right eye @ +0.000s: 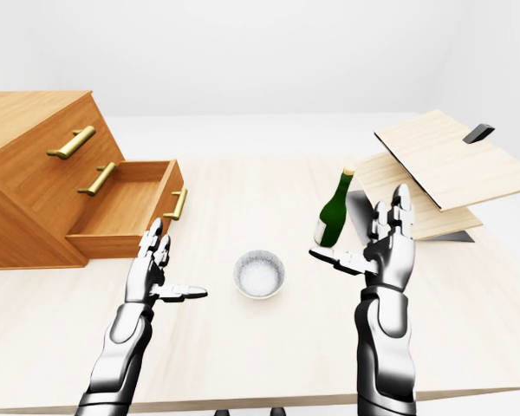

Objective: Close the bottom drawer of the cabinet.

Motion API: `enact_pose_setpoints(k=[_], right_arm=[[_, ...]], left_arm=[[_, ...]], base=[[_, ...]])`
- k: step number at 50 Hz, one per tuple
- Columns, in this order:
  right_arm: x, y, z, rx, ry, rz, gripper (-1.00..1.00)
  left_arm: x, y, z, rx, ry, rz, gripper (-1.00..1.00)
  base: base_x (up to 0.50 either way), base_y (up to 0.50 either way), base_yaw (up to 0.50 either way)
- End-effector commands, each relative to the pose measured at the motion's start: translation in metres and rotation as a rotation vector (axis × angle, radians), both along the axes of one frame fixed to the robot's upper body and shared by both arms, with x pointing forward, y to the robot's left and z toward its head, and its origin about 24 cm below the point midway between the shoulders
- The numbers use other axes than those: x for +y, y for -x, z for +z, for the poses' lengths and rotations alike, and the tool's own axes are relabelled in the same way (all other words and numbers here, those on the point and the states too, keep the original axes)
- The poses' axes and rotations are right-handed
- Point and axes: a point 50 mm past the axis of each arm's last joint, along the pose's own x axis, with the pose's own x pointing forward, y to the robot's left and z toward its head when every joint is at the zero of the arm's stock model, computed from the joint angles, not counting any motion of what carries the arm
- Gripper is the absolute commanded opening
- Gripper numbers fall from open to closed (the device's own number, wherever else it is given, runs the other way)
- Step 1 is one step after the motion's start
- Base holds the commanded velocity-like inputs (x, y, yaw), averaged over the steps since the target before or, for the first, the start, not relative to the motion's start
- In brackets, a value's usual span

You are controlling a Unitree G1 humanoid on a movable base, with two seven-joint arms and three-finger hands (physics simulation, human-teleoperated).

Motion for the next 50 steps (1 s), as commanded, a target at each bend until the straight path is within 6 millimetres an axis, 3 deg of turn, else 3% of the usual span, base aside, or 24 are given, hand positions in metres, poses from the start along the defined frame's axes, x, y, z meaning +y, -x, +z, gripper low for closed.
enact_pose_setpoints(k=[1, 9, 14, 21, 25, 31, 37, 50], right_arm=[[0.003, -0.001, -0.002, 0.009, 0.004, 0.006, 1.00], [0.003, -0.001, -0.002, 0.005, -0.001, 0.011, 1.00], [0.004, -0.001, -0.002, 0.003, -0.001, 0.014, 1.00], [0.004, 0.001, -0.008, 0.003, -0.003, 0.016, 1.00], [0.005, 0.001, -0.007, 0.003, -0.003, 0.017, 1.00], [0.005, 0.002, -0.007, 0.004, -0.005, 0.018, 1.00], [0.005, 0.002, -0.005, 0.005, -0.004, 0.018, 1.00], [0.004, 0.000, -0.008, 0.006, -0.004, 0.019, 1.00]], left_arm=[[-0.002, 0.001, -0.001, 0.002, -0.001, -0.003, 1.00], [-0.001, -0.006, 0.006, -0.006, -0.009, 0.001, 1.00], [0.003, -0.034, 0.010, -0.006, -0.025, 0.028, 1.00], [0.013, -0.083, -0.006, 0.133, -0.119, 0.103, 1.00], [0.011, -0.104, 0.014, 0.110, -0.114, 0.085, 1.00], [0.011, -0.124, 0.028, 0.141, -0.142, 0.085, 1.00], [0.011, -0.131, 0.028, 0.200, -0.154, 0.066, 1.00], [0.016, -0.123, 0.006, 0.302, -0.163, 0.071, 1.00]], base=[[0.30, 0.00, 0.00], [0.04, 0.00, 0.00], [0.00, 0.00, 0.00], [0.00, 0.00, 0.00], [0.00, 0.00, 0.00], [0.00, 0.00, 0.00], [0.00, 0.00, 0.00], [0.00, 0.00, 0.00]])
